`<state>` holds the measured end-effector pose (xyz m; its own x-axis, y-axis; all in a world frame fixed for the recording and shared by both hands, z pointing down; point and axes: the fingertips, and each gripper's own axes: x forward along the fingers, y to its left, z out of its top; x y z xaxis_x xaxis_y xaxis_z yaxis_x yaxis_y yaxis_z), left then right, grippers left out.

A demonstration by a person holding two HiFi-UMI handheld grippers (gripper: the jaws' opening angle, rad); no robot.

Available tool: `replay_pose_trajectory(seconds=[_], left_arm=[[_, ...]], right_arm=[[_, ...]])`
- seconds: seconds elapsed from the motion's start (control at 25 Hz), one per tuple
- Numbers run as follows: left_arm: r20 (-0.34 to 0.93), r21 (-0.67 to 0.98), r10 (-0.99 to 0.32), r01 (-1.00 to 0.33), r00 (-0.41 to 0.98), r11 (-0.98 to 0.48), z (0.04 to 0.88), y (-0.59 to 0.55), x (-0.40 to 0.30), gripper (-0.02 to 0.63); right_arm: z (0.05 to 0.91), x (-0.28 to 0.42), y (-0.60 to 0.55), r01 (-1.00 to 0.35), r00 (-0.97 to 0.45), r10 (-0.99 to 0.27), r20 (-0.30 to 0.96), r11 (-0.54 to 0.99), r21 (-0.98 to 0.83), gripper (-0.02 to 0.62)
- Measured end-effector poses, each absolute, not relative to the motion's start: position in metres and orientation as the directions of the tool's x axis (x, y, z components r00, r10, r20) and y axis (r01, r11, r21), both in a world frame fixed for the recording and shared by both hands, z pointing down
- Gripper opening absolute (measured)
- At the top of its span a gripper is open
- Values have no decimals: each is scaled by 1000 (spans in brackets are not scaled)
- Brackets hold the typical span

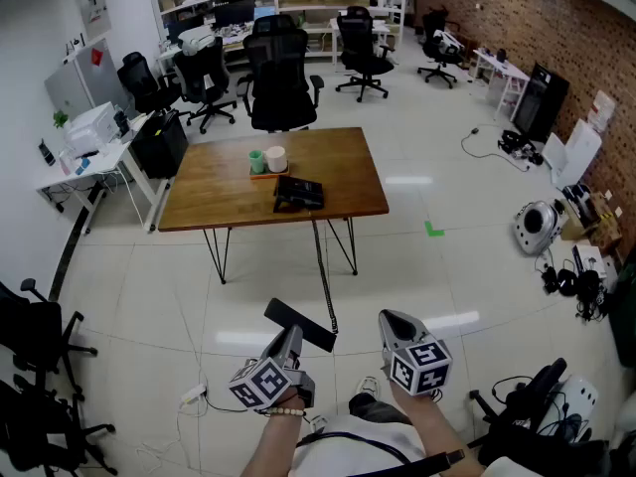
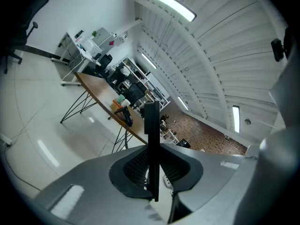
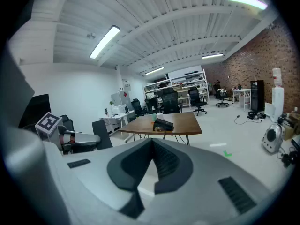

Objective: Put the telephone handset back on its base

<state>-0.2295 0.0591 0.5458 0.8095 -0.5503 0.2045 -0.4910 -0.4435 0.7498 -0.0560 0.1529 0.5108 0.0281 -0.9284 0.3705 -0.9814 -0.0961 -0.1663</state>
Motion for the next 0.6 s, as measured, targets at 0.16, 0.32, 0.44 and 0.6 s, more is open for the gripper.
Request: replay_pose_trajectory(seconds=[0.16,0.32,0.44,0.6], left_arm=[[198,751,-552,-487,810,-445,544,57,-227,67],[198,751,-552,-487,810,-445,545,56,-226,67],[198,750,-552,-488,810,-446,544,55,-225,67],[197,753,-551,-485,811,-445,543,54,-224,67]], right_arm=[[510,-56,150,-983,25,-929,369,-90,-162,2],[511,-55,150,-983,24,-929,368,-89,-162,2],[510,-54,148,-983,23,-929,368,-88,-161,2],[510,-55,146,-984,19,-929,370,-84,-160,2]])
